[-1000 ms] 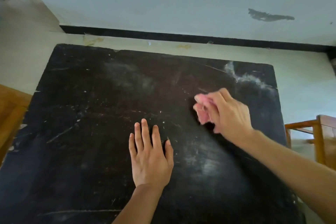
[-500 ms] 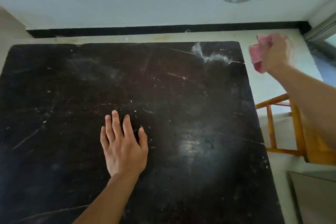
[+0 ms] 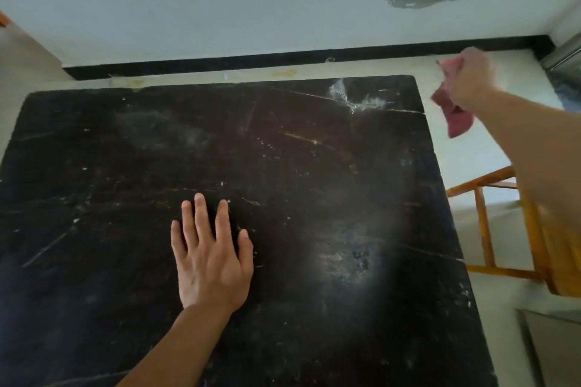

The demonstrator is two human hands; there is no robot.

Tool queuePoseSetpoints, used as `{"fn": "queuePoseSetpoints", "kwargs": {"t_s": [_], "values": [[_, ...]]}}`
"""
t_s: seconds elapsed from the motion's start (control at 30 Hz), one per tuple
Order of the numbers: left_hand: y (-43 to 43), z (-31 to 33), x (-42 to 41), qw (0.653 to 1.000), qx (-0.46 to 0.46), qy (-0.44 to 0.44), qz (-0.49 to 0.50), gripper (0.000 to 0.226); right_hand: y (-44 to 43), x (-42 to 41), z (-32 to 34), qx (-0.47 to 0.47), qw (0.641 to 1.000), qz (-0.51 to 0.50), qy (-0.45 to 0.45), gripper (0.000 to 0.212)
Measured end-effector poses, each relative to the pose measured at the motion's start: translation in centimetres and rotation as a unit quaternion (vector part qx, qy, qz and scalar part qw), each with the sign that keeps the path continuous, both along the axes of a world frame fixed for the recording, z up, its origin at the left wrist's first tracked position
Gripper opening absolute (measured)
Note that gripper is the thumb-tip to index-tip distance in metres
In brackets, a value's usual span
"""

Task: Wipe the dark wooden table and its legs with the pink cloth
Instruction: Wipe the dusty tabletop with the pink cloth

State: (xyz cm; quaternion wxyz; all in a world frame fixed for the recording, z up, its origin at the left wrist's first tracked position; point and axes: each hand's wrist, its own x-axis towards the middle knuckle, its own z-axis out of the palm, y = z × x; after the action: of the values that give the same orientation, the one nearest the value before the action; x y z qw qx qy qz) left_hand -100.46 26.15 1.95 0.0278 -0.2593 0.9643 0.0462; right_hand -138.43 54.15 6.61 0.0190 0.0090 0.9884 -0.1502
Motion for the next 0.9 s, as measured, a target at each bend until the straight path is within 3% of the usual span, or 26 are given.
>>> {"fn": "queuePoseSetpoints", "kwargs": {"t_s": [0.07, 0.13, 0.23, 0.33, 0.43, 0.5, 0.6, 0.7, 0.77, 0.83, 0.9], "values": [[-0.1, -0.1, -0.1, 1.000, -0.002, 0.000, -0.004, 0.064, -1.2, 0.7, 0.9, -0.049, 0.997, 0.011, 0.058, 0.019], [0.0, -0.1, 0.0, 1.000, -0.006, -0.006, -0.019, 0.063, -3.3, 5.1, 2.5, -0.128, 0.981, 0.128, 0.072, 0.030], [-0.1, -0.1, -0.2, 0.999, -0.001, -0.007, -0.034, 0.062, -4.5, 12.6, 2.5, -0.083, 0.946, 0.306, 0.064, 0.036], [-0.3, 0.0, -0.3, 1.000, 0.003, 0.000, -0.031, 0.062, -5.2, 16.1, 0.5, -0.025, 0.908, 0.413, 0.070, 0.038], [-0.3, 0.1, -0.3, 0.999, 0.009, 0.003, -0.034, 0.061, -5.5, 13.9, -2.0, -0.008, 0.927, 0.365, 0.088, 0.040], [-0.3, 0.1, -0.3, 0.999, 0.011, 0.008, -0.033, 0.061, -6.1, 10.6, -2.1, -0.018, 0.956, 0.275, 0.096, 0.038], [-0.3, 0.1, -0.2, 0.999, 0.013, 0.013, -0.033, 0.060, -5.8, 2.1, -1.3, 0.040, 0.991, 0.102, 0.073, 0.033], [-0.4, 0.2, -0.1, 0.999, 0.013, 0.010, -0.035, 0.060, -5.6, -2.8, 0.2, 0.046, 0.998, -0.023, 0.047, 0.037], [-0.4, 0.2, -0.1, 0.999, 0.014, 0.011, -0.036, 0.060, -7.2, -1.7, 1.0, -0.040, 0.997, 0.004, 0.068, 0.047], [-0.3, 0.3, -0.2, 0.999, 0.016, 0.008, -0.036, 0.060, -8.6, 2.7, 1.8, -0.105, 0.987, 0.096, 0.071, 0.061], [-0.2, 0.4, -0.3, 0.999, 0.022, 0.003, -0.036, 0.060, -9.0, 8.8, 1.5, -0.120, 0.966, 0.223, 0.054, 0.051]]}}
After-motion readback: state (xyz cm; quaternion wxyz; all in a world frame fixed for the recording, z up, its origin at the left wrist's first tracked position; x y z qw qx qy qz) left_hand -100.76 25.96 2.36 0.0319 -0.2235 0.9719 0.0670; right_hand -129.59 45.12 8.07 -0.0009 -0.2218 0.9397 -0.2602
